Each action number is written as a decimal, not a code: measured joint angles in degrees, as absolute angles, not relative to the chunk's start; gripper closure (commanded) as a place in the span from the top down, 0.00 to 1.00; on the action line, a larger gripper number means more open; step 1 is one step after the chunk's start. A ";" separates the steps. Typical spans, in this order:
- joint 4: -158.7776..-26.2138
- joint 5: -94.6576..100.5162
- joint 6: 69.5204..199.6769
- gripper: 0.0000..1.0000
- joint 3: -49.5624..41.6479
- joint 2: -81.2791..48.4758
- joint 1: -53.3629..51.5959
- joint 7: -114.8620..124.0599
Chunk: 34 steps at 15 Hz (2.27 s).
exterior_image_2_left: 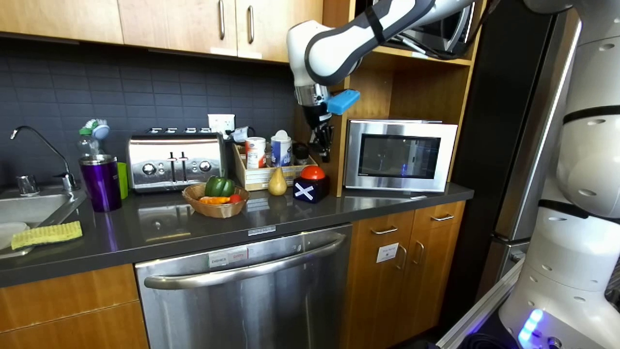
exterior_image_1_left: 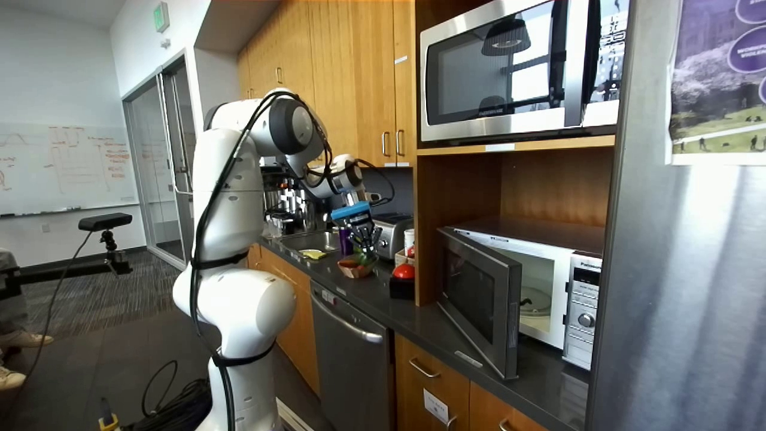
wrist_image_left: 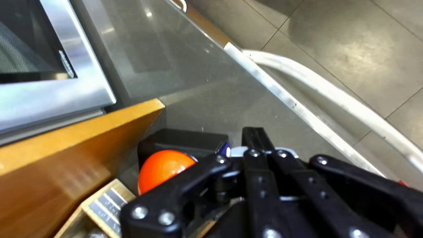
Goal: Press the red button
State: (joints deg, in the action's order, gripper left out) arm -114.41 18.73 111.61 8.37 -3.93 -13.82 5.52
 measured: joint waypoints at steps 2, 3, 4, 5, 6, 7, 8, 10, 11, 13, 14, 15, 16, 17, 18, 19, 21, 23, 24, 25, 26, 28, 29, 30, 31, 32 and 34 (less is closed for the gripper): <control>-117.28 16.92 110.52 0.00 8.35 -1.74 -12.97 5.07; -118.69 16.15 110.15 0.00 8.34 -0.77 -12.46 4.97; -120.06 15.44 109.97 0.00 8.31 0.15 -11.93 4.95; -121.34 14.83 109.96 0.00 8.23 0.99 -11.39 4.95; -122.59 14.19 110.00 0.00 8.13 1.88 -10.83 4.98; -123.76 13.47 110.14 0.00 7.95 2.76 -10.29 5.00; -124.92 12.71 110.43 0.00 7.74 3.71 -9.70 5.01; -127.27 11.06 111.93 0.00 7.14 5.75 -8.52 5.17; -128.62 10.25 112.99 0.00 6.77 6.93 -7.93 5.30; -131.42 9.01 115.60 0.00 6.01 9.29 -6.84 5.81; -132.94 8.56 117.05 0.00 5.61 10.51 -6.34 6.13; -134.42 8.21 118.40 0.00 5.24 11.70 -5.86 6.37; -135.91 7.89 119.60 0.00 4.86 12.92 -5.42 6.58; -137.38 7.65 120.64 0.00 4.55 14.13 -5.00 6.83; -138.81 7.54 121.53 0.00 4.29 15.33 -4.64 7.12; -140.16 7.49 122.29 0.00 4.08 16.48 -4.36 7.39; -142.69 7.48 123.68 0.00 3.95 18.67 -3.89 7.89; -144.76 7.48 124.92 0.00 3.95 20.74 -3.60 8.92; -145.52 7.48 125.32 0.00 3.95 21.65 -3.47 9.58; -146.13 7.48 125.66 0.00 3.95 22.51 -3.28 10.04; -146.62 7.48 125.89 0.00 3.95 23.29 -3.04 10.57; -147.24 7.48 126.11 0.12 3.94 24.62 -2.51 11.18; -147.45 7.48 126.13 0.02 3.94 25.16 -2.28 11.45; -147.65 7.48 126.13 0.06 3.94 25.60 -2.10 11.75; -147.82 7.48 126.13 0.11 3.94 25.95 -1.97 11.88; -147.90 7.48 126.13 0.12 3.94 26.15 -1.91 11.92; -147.97 7.48 126.13 0.12 3.94 26.33 -1.90 11.98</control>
